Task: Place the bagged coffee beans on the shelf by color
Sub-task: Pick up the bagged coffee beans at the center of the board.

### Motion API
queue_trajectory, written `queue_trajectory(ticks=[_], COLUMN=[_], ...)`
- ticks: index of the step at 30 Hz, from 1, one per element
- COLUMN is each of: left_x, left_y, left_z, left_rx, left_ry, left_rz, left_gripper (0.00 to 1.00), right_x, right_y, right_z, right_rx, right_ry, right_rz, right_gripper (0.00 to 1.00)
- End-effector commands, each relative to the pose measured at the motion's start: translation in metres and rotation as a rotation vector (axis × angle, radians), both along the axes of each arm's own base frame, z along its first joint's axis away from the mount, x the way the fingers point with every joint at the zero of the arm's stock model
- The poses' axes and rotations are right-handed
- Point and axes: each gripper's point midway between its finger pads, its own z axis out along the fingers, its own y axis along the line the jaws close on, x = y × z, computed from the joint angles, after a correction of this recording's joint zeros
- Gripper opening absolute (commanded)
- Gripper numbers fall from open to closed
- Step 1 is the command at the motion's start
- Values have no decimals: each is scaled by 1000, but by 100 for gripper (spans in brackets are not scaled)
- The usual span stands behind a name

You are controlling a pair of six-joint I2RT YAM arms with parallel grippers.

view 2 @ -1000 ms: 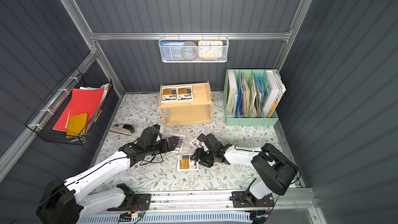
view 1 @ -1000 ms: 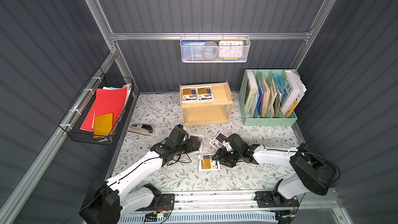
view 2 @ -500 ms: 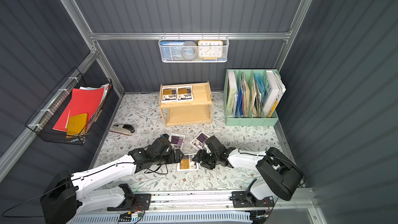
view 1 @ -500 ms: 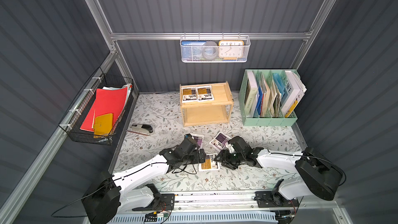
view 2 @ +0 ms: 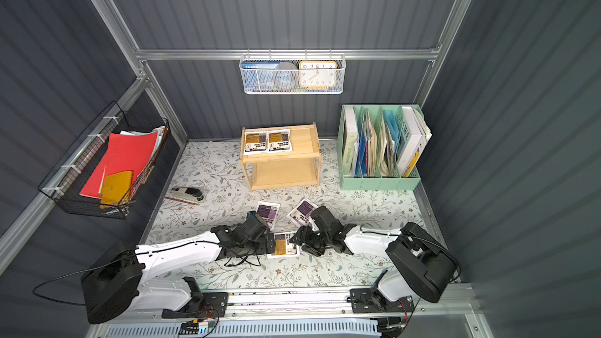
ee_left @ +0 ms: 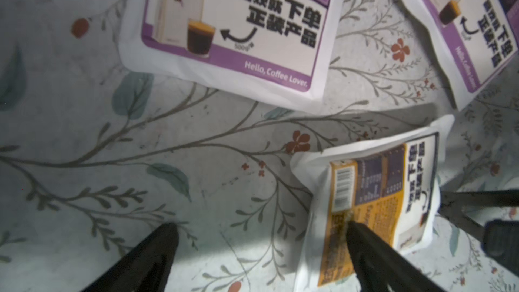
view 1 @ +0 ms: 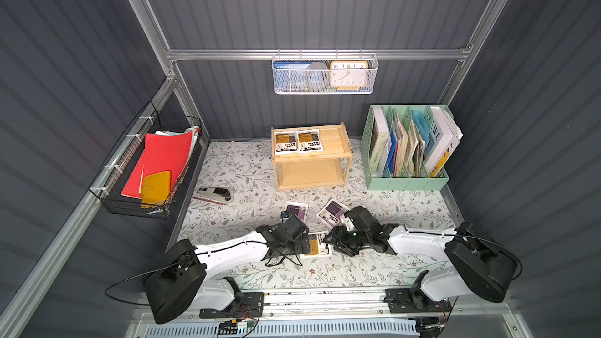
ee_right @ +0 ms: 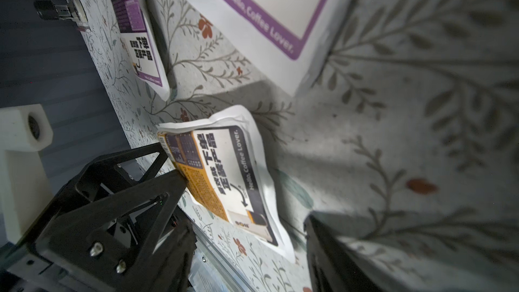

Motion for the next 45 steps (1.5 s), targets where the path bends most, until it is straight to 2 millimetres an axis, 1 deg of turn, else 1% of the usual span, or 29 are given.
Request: queue_trajectory(ticks=[1,12,18,24,27,32,39,43,45], left_x=[-5,-10,-10,-13,-16,-21,-23,-19,-16], left_y=[13,17,27,22,15,8,8,7,6], left_z=[-10,-25,-30,-35,-38,-38,-35,-26,-20], left_rx=[72,99,228,269,255,226,220,213,207], left_ry=[38,82,81,85,90,95,89,69,57], left_rz=[48,68,49,33,28,31,37,46,64], left_gripper=[100,100,100,100,100,100,100,100,100], right_x=[-15,-18,-20,-20,-20,-21,-22,-22,-22], right_y=[-16,-2,0,0,2,4,2,1,1], right_z=[-24,-31,-37,-38,-39,-41,-43,-41,-41], right_rx=[-74,12,31,32,41,66,104,121,125], right_ry=[74,114,131,134,137,148,164,166,165], right_rz=[-6,14,6,5,5,-1,-37,-49,-52], right_gripper=[67,67,67,66,62,51,37,27,20])
